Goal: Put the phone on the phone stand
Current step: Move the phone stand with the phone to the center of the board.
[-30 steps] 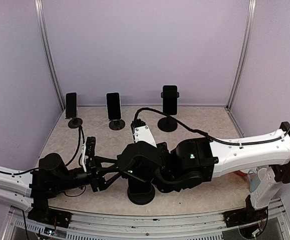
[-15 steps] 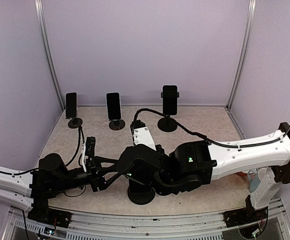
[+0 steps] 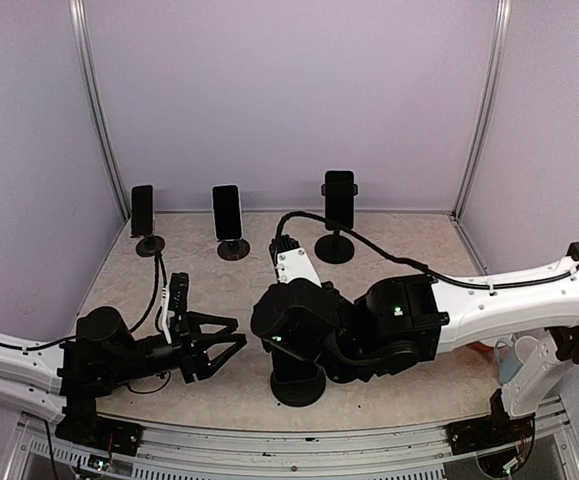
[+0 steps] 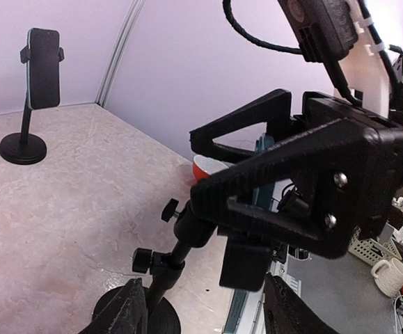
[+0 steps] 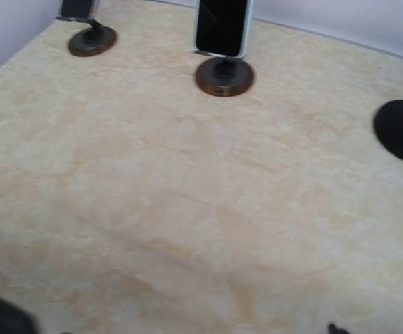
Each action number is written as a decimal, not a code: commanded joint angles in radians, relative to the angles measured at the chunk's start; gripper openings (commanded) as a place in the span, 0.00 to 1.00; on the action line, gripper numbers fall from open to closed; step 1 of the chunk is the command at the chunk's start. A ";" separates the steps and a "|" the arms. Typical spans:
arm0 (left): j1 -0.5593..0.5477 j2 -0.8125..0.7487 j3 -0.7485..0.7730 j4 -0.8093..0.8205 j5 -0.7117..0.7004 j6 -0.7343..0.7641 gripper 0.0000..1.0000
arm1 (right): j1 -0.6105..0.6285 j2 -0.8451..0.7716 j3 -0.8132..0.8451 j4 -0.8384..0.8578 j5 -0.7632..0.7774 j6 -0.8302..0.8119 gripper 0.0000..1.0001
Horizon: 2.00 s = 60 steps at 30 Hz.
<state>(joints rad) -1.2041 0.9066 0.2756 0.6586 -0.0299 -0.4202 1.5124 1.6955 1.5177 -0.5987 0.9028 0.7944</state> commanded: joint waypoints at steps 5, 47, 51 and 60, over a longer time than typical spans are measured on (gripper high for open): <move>-0.003 -0.037 0.030 -0.089 -0.040 0.027 0.56 | -0.138 -0.239 -0.135 0.120 0.027 -0.121 0.48; 0.011 -0.102 0.080 -0.234 -0.084 0.047 0.99 | -1.185 -0.335 -0.189 0.387 -0.672 -0.566 0.45; 0.015 -0.100 0.080 -0.231 -0.081 0.047 0.99 | -1.236 -0.293 -0.167 0.418 -0.723 -0.561 0.44; 0.017 -0.108 0.070 -0.229 -0.075 0.042 0.99 | -1.281 -0.199 -0.049 0.479 -0.699 -0.631 0.44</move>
<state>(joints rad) -1.1915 0.8154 0.3321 0.4252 -0.1062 -0.3882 0.2584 1.4948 1.3502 -0.2825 0.1982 0.2096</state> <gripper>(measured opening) 0.986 0.703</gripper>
